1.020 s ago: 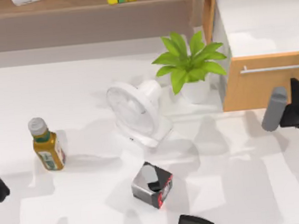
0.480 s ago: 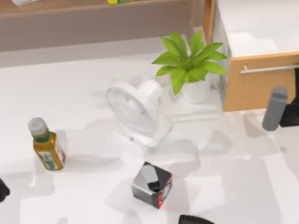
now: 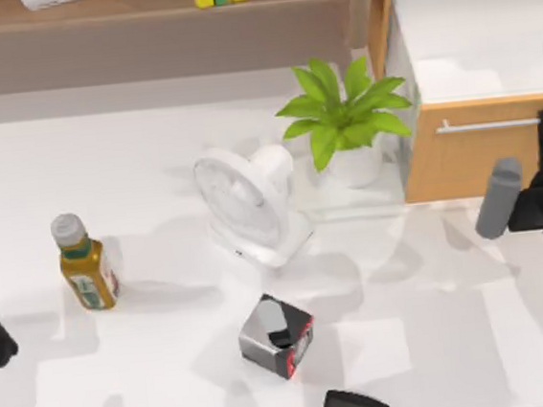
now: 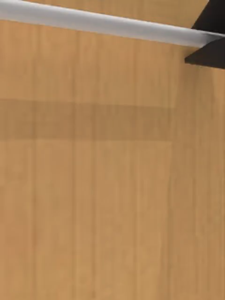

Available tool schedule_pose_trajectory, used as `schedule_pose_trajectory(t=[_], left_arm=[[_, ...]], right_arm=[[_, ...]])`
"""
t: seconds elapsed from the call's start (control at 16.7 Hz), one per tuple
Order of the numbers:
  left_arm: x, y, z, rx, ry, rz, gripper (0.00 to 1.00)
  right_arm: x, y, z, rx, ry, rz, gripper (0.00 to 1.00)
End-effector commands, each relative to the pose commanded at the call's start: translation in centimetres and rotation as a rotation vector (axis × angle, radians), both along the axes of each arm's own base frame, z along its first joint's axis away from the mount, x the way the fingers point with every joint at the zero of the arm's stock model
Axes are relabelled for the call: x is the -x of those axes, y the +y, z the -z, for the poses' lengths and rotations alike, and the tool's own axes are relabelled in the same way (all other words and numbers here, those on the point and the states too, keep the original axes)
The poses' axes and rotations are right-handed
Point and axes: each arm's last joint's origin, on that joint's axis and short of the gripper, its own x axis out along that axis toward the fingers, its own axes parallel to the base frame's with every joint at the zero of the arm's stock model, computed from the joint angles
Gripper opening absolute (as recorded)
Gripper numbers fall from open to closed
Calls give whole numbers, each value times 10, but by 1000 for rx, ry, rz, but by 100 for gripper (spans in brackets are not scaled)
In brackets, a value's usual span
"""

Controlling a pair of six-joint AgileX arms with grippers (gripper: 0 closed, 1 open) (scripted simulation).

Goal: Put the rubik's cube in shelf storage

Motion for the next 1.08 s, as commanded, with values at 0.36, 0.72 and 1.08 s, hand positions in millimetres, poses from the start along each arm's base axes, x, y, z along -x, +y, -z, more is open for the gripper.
schedule_pose_trajectory(t=[0.36,0.72,1.08], left_arm=[[0,0,0,0,0,0,100],[0,0,0,0,0,0,100],[0,0,0,0,0,0,100]], right_arm=[[-8,0,0,-4,-4,4,0],[-49,0,2,0,6,2,0],[-63,0,1,-1,6,-1,0]])
